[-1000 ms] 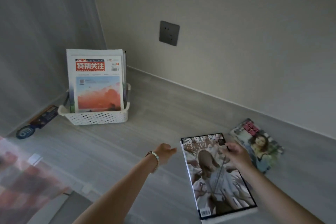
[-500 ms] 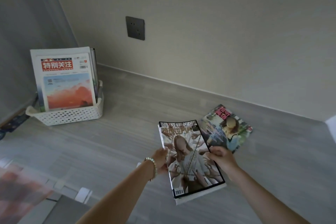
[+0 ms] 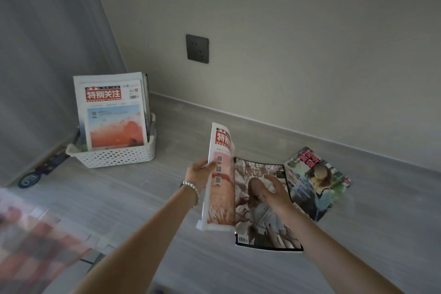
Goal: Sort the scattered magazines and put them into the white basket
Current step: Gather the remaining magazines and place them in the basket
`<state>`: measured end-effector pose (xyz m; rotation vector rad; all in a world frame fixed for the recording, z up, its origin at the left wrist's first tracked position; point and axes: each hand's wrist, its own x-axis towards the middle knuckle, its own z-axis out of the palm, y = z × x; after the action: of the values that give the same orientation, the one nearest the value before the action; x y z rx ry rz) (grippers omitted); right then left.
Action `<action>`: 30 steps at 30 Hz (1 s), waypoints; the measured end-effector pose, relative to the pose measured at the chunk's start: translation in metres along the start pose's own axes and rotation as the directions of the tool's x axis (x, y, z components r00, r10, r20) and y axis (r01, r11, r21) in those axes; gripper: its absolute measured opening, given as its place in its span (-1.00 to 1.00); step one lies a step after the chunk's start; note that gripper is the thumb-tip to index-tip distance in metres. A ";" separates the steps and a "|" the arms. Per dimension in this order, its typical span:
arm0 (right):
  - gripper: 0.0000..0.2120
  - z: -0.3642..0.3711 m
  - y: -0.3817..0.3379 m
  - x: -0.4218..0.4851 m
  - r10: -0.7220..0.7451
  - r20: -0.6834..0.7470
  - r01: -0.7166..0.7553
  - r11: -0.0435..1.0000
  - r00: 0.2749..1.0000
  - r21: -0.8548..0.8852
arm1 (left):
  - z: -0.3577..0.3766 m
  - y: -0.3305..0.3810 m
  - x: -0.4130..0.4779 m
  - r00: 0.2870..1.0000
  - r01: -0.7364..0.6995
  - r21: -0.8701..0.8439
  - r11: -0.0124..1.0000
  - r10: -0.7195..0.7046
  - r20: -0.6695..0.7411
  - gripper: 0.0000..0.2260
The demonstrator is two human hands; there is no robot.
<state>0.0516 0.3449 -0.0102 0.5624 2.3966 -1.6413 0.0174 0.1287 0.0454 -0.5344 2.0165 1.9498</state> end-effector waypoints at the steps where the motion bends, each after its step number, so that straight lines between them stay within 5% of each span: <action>1: -0.49 0.009 -0.010 0.002 0.001 0.017 0.000 1.000 1.000 -0.006 | -0.011 0.010 0.000 1.000 -0.014 0.001 1.000 0.014 0.005 -0.87; 7: -0.60 0.074 -0.072 0.023 0.033 0.280 -0.082 0.983 0.959 0.166 | -0.092 0.057 0.009 0.994 -0.103 -0.116 0.988 0.107 0.032 -0.87; 10: -0.61 0.108 -0.104 0.022 0.007 0.592 -0.245 0.915 0.806 0.322 | -0.130 0.069 0.018 0.995 -0.096 -0.159 0.983 0.099 0.012 -0.87; 12: -0.69 0.132 -0.123 0.023 -0.035 0.661 -0.286 0.883 0.750 0.372 | -0.158 0.074 0.027 0.993 -0.109 -0.108 0.988 0.104 -0.054 -0.83; 18: -0.73 0.197 -0.179 0.038 -0.039 0.434 -0.083 0.963 0.900 0.258 | -0.255 0.087 0.060 0.983 -0.095 -0.083 0.992 0.081 -0.164 -0.77; 30: -0.91 0.307 -0.291 0.093 -0.309 0.136 0.285 0.943 0.941 0.174 | -0.366 0.137 0.144 0.947 -0.221 -0.155 0.963 0.173 -0.272 -0.70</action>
<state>-0.1707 -0.0126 0.0911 0.0792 2.3394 -1.9191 -0.1544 -0.2434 0.1199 -0.6819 2.1249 2.3090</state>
